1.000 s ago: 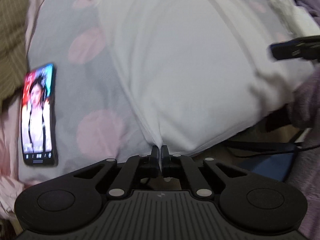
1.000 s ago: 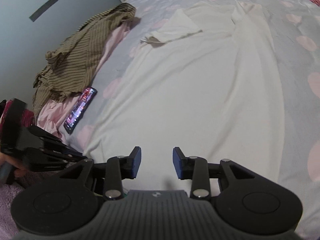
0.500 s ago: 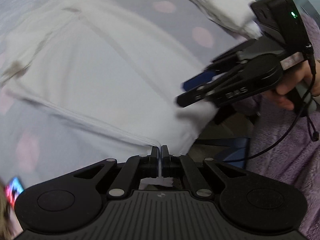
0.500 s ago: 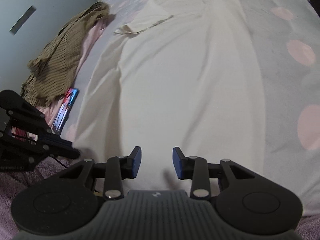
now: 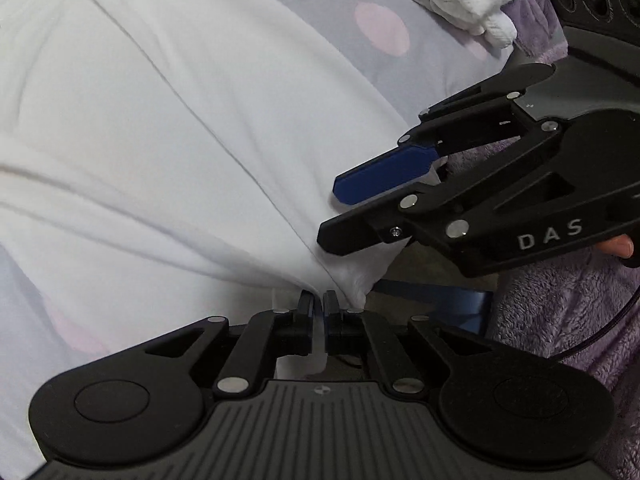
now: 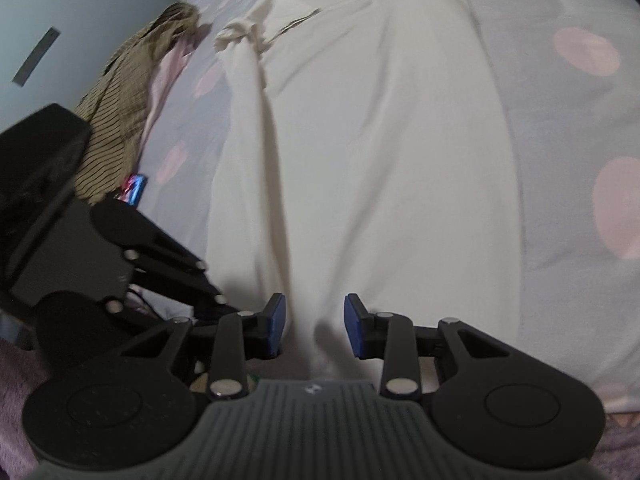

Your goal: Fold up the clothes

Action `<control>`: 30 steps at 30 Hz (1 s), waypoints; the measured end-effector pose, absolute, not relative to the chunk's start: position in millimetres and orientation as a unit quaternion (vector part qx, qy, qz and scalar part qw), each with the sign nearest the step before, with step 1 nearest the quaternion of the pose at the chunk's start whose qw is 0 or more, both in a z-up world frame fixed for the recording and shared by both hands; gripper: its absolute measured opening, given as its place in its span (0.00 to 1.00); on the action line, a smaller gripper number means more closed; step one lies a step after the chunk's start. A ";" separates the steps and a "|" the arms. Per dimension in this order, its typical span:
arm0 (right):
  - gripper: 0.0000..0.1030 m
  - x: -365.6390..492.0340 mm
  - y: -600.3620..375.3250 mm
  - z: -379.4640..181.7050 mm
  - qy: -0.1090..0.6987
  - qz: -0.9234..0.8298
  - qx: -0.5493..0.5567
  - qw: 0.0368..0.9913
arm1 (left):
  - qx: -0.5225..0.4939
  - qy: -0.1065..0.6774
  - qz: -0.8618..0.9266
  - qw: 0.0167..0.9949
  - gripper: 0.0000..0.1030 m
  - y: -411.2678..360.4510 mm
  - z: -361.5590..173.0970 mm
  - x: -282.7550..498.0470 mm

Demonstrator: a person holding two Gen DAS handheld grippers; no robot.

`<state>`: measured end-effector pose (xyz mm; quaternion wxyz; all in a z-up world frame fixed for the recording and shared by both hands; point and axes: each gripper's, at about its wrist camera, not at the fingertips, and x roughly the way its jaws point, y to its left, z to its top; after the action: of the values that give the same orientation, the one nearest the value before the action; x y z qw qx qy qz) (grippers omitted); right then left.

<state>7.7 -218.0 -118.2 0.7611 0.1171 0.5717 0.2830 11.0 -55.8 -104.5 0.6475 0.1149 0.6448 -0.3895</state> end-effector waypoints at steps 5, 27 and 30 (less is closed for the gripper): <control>0.31 2.5 -205.7 -122.6 0.577 0.308 0.110 0.748 | 0.102 0.650 -0.418 0.626 0.12 -54.3 -105.6 -12.5; 0.29 2.1 -166.6 -143.7 0.586 0.315 0.033 0.746 | -0.099 0.534 -0.133 0.829 0.43 120.1 -28.9 180.5; 0.28 2.6 -167.3 -145.8 0.587 0.318 0.032 0.744 | -0.151 0.532 -0.098 0.828 0.44 139.8 -43.1 215.0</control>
<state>2.6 -167.3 -145.8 0.7440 0.0315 0.5867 0.3182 215.0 139.8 -43.1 0.8278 -0.1509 0.5315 -0.0976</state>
